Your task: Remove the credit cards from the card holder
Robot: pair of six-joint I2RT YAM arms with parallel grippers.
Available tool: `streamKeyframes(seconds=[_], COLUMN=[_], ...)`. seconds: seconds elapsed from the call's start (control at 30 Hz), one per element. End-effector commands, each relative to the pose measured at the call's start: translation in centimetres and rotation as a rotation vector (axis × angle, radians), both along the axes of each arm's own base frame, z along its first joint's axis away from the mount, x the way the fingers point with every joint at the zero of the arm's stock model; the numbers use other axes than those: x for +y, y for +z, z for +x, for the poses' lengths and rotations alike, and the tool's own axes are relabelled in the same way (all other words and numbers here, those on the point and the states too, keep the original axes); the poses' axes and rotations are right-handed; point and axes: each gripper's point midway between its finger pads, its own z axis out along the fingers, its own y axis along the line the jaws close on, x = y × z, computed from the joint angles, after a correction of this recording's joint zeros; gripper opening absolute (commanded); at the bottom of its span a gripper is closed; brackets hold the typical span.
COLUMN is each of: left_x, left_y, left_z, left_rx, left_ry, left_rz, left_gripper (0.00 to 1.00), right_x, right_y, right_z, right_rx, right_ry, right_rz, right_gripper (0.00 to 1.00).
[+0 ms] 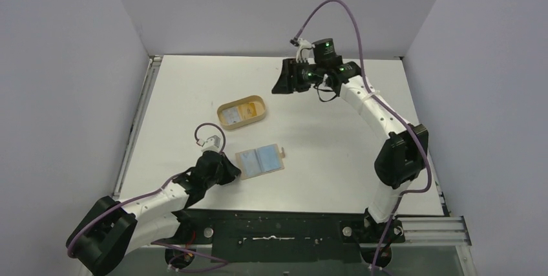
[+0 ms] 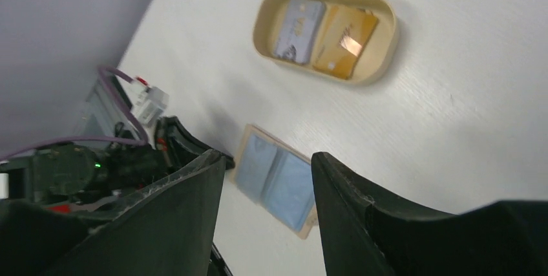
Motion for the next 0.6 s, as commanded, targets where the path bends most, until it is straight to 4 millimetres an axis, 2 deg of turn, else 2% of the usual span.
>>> streamKeyframes(seconds=[0.0,0.07,0.2,0.3,0.43,0.57], left_x=[-0.3,-0.4,-0.7,-0.8,-0.8,-1.0], left_y=[1.1,1.5,2.1,2.5,2.8,3.2], left_z=[0.4,0.5,0.7,0.7,0.4,0.4], left_rx=[-0.002,-0.005,-0.010,-0.015,-0.012,-0.018], left_ry=[-0.043,-0.059,-0.080,-0.088,-0.086,-0.091], left_rz=[0.048,0.056,0.064,0.062,0.042,0.031], left_gripper=[0.00,0.00,0.00,0.00,0.00,0.00], right_x=[0.0,0.6,2.1,3.0,3.6,4.4], right_y=[-5.1,-7.4,-11.3,-12.0,-12.3,-13.0], right_z=[-4.0,-5.9,-8.7,-9.8,-11.4,-12.6], right_rx=[-0.057,-0.045,0.014,-0.001,-0.073,-0.097], right_ry=[-0.017,0.009,0.066,0.053,0.015,-0.001], right_rz=[-0.325,-0.418,-0.465,-0.438,-0.452,-0.434], right_gripper=[0.53,0.54,0.55,0.56,0.63,0.63])
